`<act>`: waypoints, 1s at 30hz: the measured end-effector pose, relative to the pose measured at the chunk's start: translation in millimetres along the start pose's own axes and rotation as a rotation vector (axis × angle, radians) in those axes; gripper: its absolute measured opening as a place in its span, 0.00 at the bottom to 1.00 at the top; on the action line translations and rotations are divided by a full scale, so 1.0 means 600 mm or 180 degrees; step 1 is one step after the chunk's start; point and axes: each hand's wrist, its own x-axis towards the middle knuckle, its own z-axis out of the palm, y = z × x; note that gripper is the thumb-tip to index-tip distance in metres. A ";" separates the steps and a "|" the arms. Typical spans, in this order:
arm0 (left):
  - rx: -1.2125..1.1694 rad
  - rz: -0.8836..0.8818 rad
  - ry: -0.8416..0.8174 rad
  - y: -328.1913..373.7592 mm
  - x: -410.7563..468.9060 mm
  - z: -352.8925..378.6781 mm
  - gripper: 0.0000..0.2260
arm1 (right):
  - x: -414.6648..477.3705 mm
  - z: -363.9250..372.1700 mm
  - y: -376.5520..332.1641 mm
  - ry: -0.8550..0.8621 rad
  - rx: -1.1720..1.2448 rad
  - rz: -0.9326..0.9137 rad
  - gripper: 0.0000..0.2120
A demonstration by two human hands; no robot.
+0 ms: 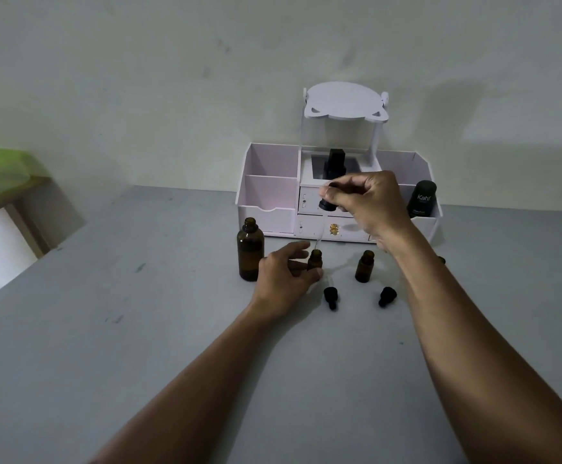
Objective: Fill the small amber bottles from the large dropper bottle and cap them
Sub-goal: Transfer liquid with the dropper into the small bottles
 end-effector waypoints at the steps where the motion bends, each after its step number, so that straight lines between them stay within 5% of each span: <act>1: 0.0005 0.0017 0.0009 -0.001 0.000 -0.001 0.28 | 0.000 -0.001 -0.004 0.0047 0.0036 -0.0008 0.06; 5: 0.0314 0.0494 0.0331 0.004 -0.023 -0.009 0.25 | -0.003 -0.005 -0.030 0.0295 0.0346 -0.0111 0.03; 9: 0.0300 0.1521 0.1226 0.018 -0.045 -0.048 0.15 | -0.003 0.004 -0.062 0.0535 0.0941 -0.0154 0.03; 13: -0.0057 0.1236 0.1951 0.010 -0.033 -0.117 0.15 | -0.001 0.038 -0.077 0.0528 0.1355 -0.0214 0.06; 19: -0.0286 0.0178 0.0704 -0.059 -0.008 -0.172 0.30 | 0.001 0.085 -0.064 0.0555 0.1335 -0.0227 0.06; 30: -0.0389 0.0151 0.0228 -0.072 0.004 -0.173 0.21 | 0.009 0.114 -0.050 0.0188 0.1008 -0.0389 0.10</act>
